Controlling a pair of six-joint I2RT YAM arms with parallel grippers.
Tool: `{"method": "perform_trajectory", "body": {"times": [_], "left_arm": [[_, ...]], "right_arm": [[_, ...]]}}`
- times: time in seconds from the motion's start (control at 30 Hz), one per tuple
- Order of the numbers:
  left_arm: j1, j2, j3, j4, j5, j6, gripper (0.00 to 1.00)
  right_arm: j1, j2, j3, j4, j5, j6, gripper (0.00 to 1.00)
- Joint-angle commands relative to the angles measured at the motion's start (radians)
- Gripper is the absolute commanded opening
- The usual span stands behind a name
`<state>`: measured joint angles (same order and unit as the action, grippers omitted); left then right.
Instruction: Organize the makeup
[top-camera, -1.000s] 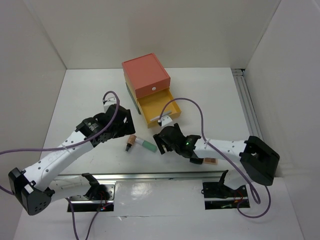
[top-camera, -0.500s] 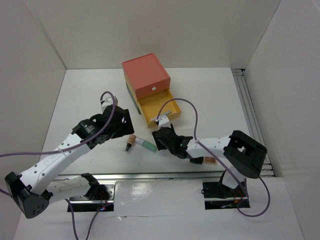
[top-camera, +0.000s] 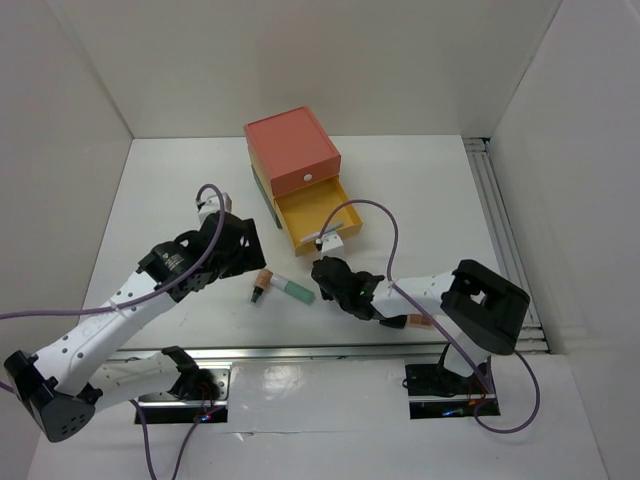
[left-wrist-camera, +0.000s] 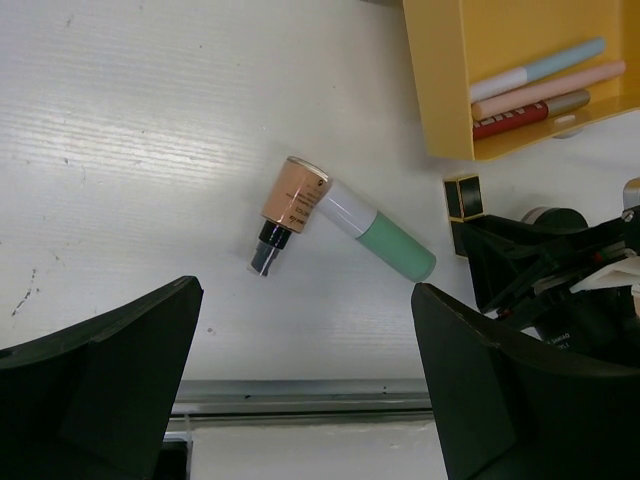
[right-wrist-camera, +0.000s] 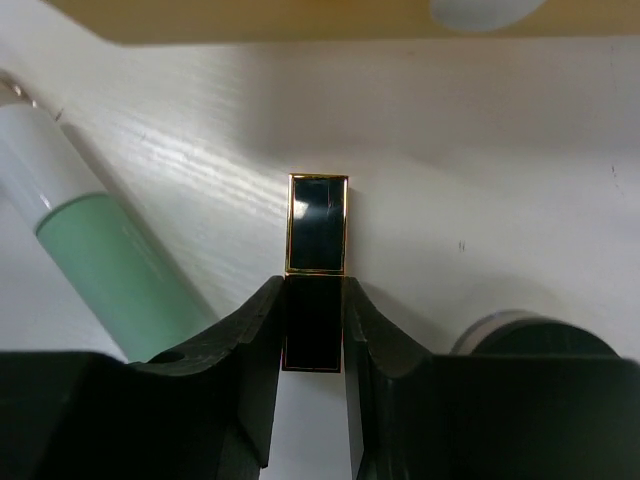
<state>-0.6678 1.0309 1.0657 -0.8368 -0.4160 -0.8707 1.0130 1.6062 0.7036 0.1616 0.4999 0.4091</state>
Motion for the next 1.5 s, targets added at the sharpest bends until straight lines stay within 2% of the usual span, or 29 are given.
{"method": "perform_trajectory", "body": {"times": [0.0,0.07,0.23,0.3,0.4,0.5,0.63,0.77,0.9,0.97,1.07,1.13,1.17,1.2,1.23,1.3,1.33,1.47], "left_arm": [[0.007,-0.032,-0.007,-0.005,-0.026,-0.011,1.0],[0.007,-0.032,0.002,-0.005,-0.026,-0.011,1.0],[0.016,-0.032,0.02,-0.005,-0.035,-0.011,1.0],[0.016,-0.022,0.03,0.005,-0.035,-0.002,1.0],[0.025,0.004,0.049,0.024,-0.047,-0.002,1.0],[0.077,0.057,0.103,0.024,-0.033,-0.002,1.0],[0.175,0.119,0.203,0.056,0.019,0.041,1.0],[0.276,0.191,0.282,0.122,0.121,0.093,1.0],[0.345,0.319,0.402,0.162,0.134,0.113,1.0],[0.372,0.382,0.466,0.171,0.183,0.125,1.0],[0.392,0.498,0.58,0.186,0.203,0.136,1.0],[0.392,0.549,0.652,0.208,0.203,0.157,1.0],[0.392,0.595,0.677,0.208,0.23,0.167,1.0],[0.392,0.616,0.698,0.208,0.23,0.167,1.0],[0.392,0.656,0.738,0.208,0.244,0.176,1.0],[0.392,0.692,0.766,0.208,0.253,0.176,1.0],[0.392,0.708,0.79,0.218,0.253,0.176,1.0],[0.401,0.793,0.836,0.239,0.281,0.167,0.92]], "right_arm": [[0.025,-0.11,-0.013,-0.057,0.002,0.01,0.15],[0.035,-0.167,-0.004,-0.106,-0.024,-0.033,0.14],[0.044,-0.35,0.036,-0.258,-0.265,-0.177,0.14],[0.055,-0.397,0.071,-0.304,-0.297,-0.222,0.14],[0.035,-0.408,0.149,-0.304,-0.23,-0.286,0.14],[-0.032,-0.362,0.258,-0.261,-0.208,-0.372,0.14],[-0.143,-0.205,0.404,-0.215,-0.247,-0.457,0.18],[-0.243,-0.048,0.505,-0.205,-0.329,-0.483,0.18],[-0.286,0.063,0.566,-0.185,-0.35,-0.486,0.22],[-0.297,0.096,0.606,-0.185,-0.347,-0.486,0.27],[-0.297,0.126,0.62,-0.195,-0.347,-0.474,0.52],[-0.297,0.117,0.629,-0.206,-0.347,-0.474,0.56],[-0.297,0.107,0.629,-0.206,-0.347,-0.474,0.62],[-0.297,0.083,0.629,-0.206,-0.356,-0.474,0.78],[-0.297,0.068,0.629,-0.206,-0.356,-0.474,0.87],[-0.297,0.008,0.617,-0.226,-0.356,-0.46,0.93],[-0.297,-0.015,0.606,-0.252,-0.347,-0.448,1.0],[-0.297,-0.156,0.489,-0.319,-0.337,-0.409,1.0]]}}
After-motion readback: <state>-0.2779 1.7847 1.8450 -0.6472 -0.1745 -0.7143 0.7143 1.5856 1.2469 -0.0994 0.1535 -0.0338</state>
